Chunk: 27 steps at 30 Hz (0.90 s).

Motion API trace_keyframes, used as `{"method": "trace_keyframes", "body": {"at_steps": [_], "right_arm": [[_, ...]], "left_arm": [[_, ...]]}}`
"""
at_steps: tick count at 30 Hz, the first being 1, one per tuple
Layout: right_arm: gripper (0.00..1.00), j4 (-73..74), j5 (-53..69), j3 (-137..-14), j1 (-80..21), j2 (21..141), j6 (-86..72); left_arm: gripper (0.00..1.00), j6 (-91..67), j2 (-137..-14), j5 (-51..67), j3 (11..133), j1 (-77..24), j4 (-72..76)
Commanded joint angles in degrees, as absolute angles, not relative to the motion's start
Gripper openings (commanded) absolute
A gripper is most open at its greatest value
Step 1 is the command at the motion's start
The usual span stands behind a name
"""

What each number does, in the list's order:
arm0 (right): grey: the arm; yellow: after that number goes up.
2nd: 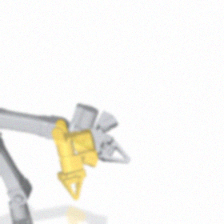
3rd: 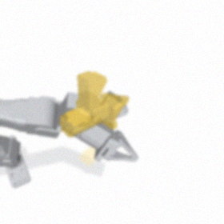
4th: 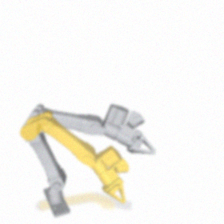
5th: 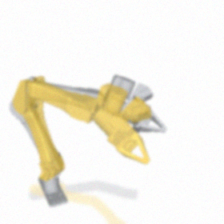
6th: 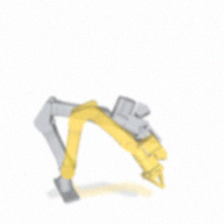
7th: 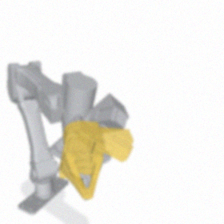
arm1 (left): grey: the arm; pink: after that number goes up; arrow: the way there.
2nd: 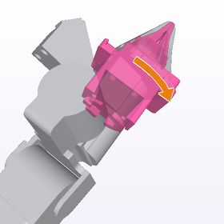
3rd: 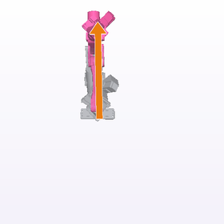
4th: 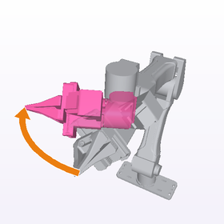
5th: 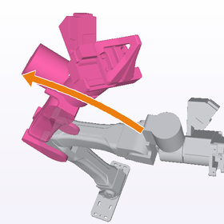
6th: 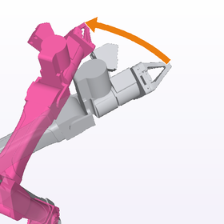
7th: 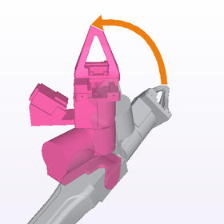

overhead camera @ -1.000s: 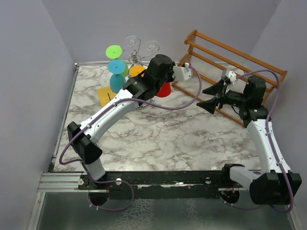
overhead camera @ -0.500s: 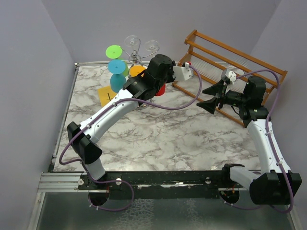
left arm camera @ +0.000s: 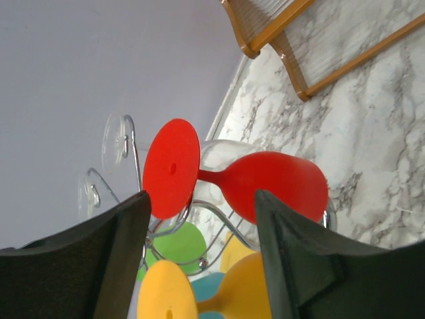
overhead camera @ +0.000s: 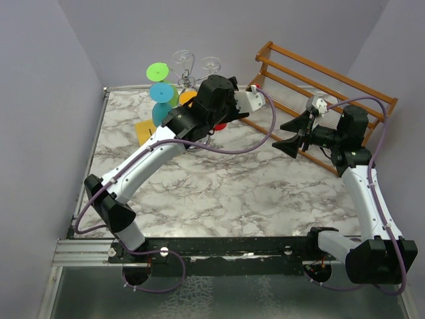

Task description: Place the wine glass upside down on the wine glass rack

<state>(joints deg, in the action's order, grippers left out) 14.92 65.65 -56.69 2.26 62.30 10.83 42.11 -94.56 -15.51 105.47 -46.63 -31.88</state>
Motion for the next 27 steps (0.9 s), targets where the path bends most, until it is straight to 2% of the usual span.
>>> {"method": "trace_keyframes", "body": {"at_steps": [1,7,10,16,23,27], "right_arm": [[0.76,13.7,65.0,-56.1,2.5,61.7,11.7],[0.78,14.4,59.4,-56.7,2.5,61.0,12.8],[0.84,14.6,54.9,-57.4,2.5,61.2,12.9],[1.00,22.6,53.0,-63.6,2.3,65.5,17.7],[1.00,26.8,41.8,-68.6,0.6,66.8,20.6],[1.00,27.9,34.3,-72.0,0.6,67.5,18.2]], "left_arm": [[0.73,37.8,-89.8,-12.0,103.6,-47.0,-30.7],[0.93,34.5,-84.8,-9.9,99.4,-46.8,-29.1],[0.98,33.8,-81.6,-7.4,97.1,-46.2,-28.8],[0.99,33.6,-76.0,-1.5,95.5,-43.4,-33.0],[0.99,30.2,-69.1,3.2,92.5,-35.1,-33.2],[0.99,24.7,-64.4,0.7,88.4,-28.8,-28.7]]}}
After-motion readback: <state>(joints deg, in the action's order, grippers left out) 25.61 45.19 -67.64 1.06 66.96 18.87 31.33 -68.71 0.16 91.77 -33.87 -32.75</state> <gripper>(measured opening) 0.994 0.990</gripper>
